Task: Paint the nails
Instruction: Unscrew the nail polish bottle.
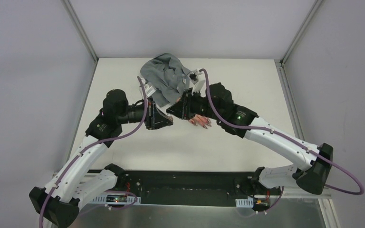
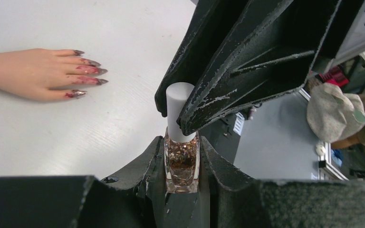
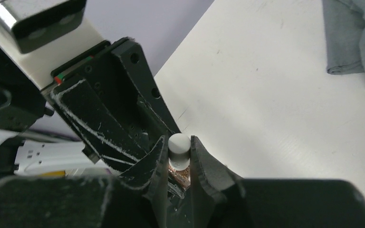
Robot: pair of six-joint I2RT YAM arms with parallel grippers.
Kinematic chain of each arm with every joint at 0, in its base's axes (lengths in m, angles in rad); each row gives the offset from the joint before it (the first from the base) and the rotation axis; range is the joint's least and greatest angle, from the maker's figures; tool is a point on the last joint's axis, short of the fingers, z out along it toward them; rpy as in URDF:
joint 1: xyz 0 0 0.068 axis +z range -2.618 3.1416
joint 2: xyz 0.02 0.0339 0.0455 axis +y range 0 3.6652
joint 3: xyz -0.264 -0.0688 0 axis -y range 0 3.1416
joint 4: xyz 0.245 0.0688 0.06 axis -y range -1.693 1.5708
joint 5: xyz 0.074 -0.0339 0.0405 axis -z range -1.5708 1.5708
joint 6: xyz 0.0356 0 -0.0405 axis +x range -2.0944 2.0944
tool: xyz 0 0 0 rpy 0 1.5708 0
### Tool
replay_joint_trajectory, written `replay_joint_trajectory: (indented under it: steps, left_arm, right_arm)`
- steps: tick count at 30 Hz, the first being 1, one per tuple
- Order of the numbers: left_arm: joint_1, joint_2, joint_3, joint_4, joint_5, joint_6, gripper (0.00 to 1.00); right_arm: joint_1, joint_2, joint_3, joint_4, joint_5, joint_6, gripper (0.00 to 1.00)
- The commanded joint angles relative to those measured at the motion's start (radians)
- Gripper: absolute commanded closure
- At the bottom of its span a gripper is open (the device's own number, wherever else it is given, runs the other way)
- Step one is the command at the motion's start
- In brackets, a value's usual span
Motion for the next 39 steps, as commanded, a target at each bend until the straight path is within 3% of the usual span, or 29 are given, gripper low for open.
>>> replay_joint_trajectory:
  steps: [1, 16, 22, 25, 27, 32, 35, 39]
  left_arm:
    - [0.002, -0.007, 0.049, 0.058, 0.200, 0.003, 1.00]
    - [-0.008, -0.016, 0.057, 0.098, 0.426, 0.006, 1.00]
    - [-0.012, -0.012, 0.053, 0.099, 0.426, 0.008, 1.00]
    - [-0.013, -0.010, 0.051, 0.099, 0.414, 0.012, 1.00]
    - [-0.013, -0.012, 0.049, 0.100, 0.398, 0.014, 1.00]
    - [-0.013, -0.016, 0.039, 0.100, 0.327, 0.015, 1.00]
    - [-0.012, -0.017, 0.030, 0.100, 0.254, 0.013, 1.00]
    - [-0.010, -0.019, 0.018, 0.094, 0.140, 0.011, 1.00]
  right_arm:
    - [-0.033, -0.075, -0.052, 0.068, -0.182, -0.095, 1.00]
    - [-0.073, -0.143, -0.132, 0.247, -0.610, -0.161, 1.00]
    - [-0.074, -0.151, -0.138, 0.269, -0.594, -0.131, 1.00]
    - [-0.073, -0.165, -0.141, 0.261, -0.498, -0.098, 0.99]
    - [-0.075, -0.190, -0.148, 0.238, -0.379, -0.072, 0.86]
    - [-0.080, -0.250, -0.184, 0.210, -0.166, 0.003, 0.39]
    - [-0.079, -0.262, -0.197, 0.205, -0.126, 0.038, 0.32]
    - [-0.080, -0.252, -0.196, 0.195, -0.069, 0.099, 0.34]
